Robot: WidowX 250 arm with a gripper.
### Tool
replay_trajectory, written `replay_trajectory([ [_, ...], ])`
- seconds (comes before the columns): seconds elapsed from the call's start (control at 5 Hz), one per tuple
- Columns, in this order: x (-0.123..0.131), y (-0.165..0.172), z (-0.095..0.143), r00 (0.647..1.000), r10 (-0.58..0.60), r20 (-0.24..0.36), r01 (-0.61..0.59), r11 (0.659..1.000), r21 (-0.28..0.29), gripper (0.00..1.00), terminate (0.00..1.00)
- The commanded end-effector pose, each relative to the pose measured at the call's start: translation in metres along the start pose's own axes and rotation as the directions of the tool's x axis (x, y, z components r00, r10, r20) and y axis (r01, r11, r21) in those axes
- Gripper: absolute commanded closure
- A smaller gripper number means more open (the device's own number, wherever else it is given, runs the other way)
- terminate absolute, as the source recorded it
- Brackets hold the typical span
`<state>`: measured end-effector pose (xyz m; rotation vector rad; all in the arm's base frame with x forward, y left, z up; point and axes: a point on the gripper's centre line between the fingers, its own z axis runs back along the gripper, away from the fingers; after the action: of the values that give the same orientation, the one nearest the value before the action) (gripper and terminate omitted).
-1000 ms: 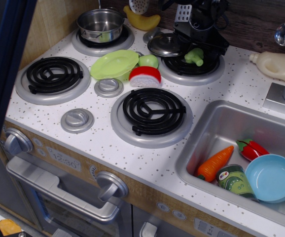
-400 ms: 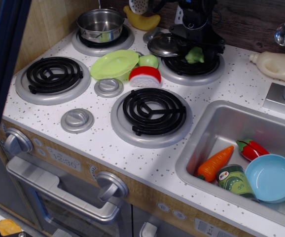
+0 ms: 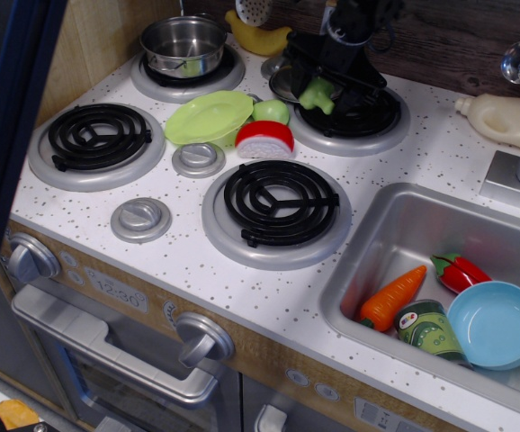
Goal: Put broccoli in pot or pan
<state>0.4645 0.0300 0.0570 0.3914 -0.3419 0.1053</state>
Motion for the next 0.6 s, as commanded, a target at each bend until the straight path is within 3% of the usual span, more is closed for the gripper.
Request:
replay_trajectory([
  [0.0,0.007,0.071,0.044,0.987,0.114,0.110,-0.121,0.990,0.068,1.00,0.00],
  [0.2,-0.008,0.118,0.031,0.991,0.089,0.096,-0.100,0.987,0.122,0.00,0.00],
  [0.4,-0.016,0.157,0.009,0.984,0.040,0.176,-0.081,0.970,0.231,1.00,0.00],
])
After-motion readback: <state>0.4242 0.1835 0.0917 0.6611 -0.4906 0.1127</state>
